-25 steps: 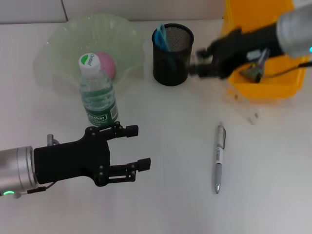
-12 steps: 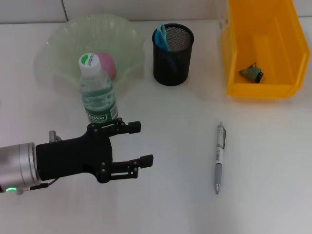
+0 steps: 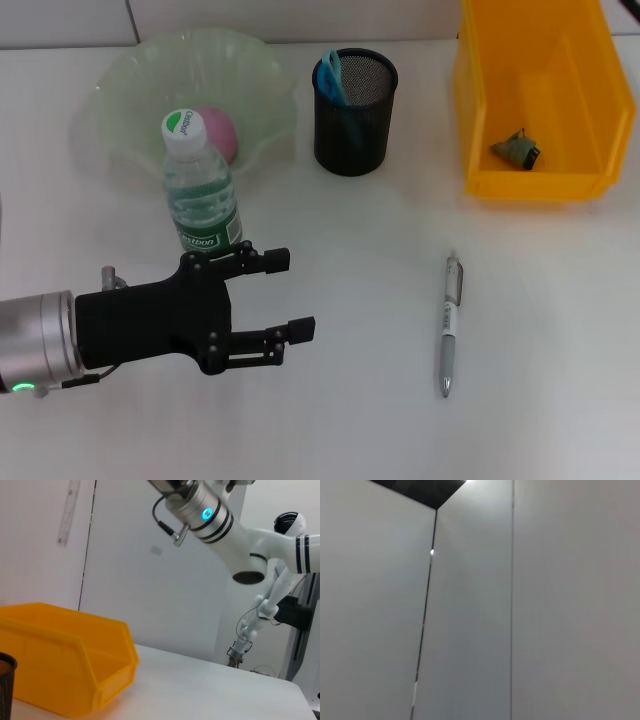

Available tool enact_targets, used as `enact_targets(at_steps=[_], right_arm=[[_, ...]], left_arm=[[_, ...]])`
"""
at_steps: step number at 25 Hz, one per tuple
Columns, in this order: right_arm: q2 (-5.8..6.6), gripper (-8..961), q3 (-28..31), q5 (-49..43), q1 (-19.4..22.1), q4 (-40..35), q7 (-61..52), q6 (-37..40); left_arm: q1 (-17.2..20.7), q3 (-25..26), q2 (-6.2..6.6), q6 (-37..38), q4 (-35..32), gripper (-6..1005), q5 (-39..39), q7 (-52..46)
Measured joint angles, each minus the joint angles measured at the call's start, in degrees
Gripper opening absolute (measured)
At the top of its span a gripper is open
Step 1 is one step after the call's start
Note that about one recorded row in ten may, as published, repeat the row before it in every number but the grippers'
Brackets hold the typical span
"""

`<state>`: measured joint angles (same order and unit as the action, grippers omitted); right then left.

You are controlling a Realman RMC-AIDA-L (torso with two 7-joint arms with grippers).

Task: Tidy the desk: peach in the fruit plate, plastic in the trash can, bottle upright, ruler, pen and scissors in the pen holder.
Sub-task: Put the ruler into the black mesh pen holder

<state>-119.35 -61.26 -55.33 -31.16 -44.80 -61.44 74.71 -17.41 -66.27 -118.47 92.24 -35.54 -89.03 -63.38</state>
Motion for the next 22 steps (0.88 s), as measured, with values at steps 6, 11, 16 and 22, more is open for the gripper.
enact_targets(at_steps=[6,11,16,22], right_arm=[[-0.04,401,0.9,2.2,-6.0,13.7,5.8,-0.3],[-0.13,404,0.4,2.4,-9.9,19.4,7.9,-4.9],[-0.21,407,0.2,2.5,-12.3,22.6,10.5,-7.1],[-0.30,410,0.1,2.5,-12.6,23.7,11.2,-7.8]], left_arm=[[-0.3,-0.2,0.07,-0.1,-0.1,812,-0.1,0.0],[-0.4,-0.6,0.04,-0.4,-0.1,812,-0.2,0.1],[-0.5,-0.7,0.01,-1.4,0.2,813,-0.3,0.2],[-0.6,-0.9,0.00,-2.0,0.3,812,-0.3,0.2]])
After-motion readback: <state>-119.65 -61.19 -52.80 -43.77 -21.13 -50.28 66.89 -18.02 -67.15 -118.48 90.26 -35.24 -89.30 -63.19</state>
